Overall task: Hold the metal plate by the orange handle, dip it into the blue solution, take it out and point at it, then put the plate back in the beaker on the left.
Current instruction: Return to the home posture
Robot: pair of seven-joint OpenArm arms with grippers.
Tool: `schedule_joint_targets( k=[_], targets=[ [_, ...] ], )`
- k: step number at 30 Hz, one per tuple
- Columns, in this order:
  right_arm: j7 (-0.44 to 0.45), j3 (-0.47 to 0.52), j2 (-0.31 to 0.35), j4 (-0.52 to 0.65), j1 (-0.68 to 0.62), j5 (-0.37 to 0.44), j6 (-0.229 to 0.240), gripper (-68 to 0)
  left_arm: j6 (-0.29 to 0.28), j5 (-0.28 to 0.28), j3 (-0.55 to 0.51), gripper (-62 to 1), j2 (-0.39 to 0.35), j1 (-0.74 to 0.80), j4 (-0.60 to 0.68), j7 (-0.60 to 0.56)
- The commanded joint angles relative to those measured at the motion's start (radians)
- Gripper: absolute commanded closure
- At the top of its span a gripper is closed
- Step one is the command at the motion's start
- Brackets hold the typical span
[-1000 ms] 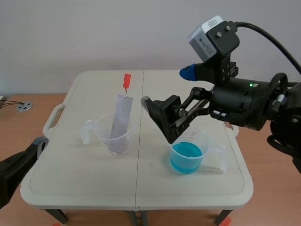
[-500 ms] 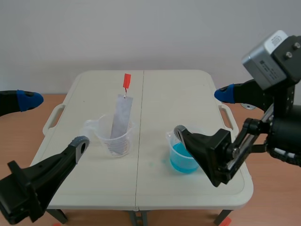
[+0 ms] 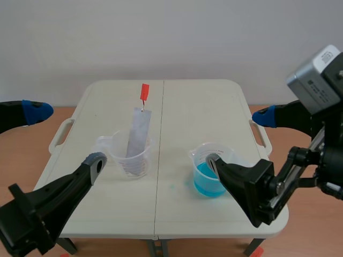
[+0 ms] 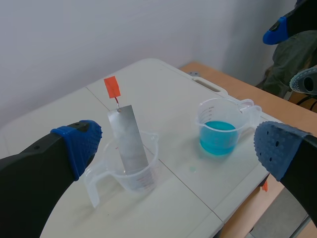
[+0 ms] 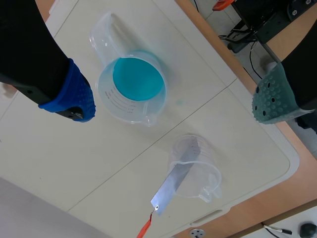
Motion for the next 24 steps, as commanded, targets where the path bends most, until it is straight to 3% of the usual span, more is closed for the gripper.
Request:
schedule_joint_targets(
  k=[1, 24],
  targets=[
    [0.014, -0.001, 0.002, 0.018, 0.010, 0.011, 0.000, -66.3, 0.005, -0.007, -0.001, -62.3, 0.010, 0.008, 0.023, -0.017],
    [0.014, -0.001, 0.002, 0.018, 0.010, 0.011, 0.000, -66.3, 0.005, -0.006, -0.001, -62.3, 0.010, 0.008, 0.038, -0.013]
  ],
)
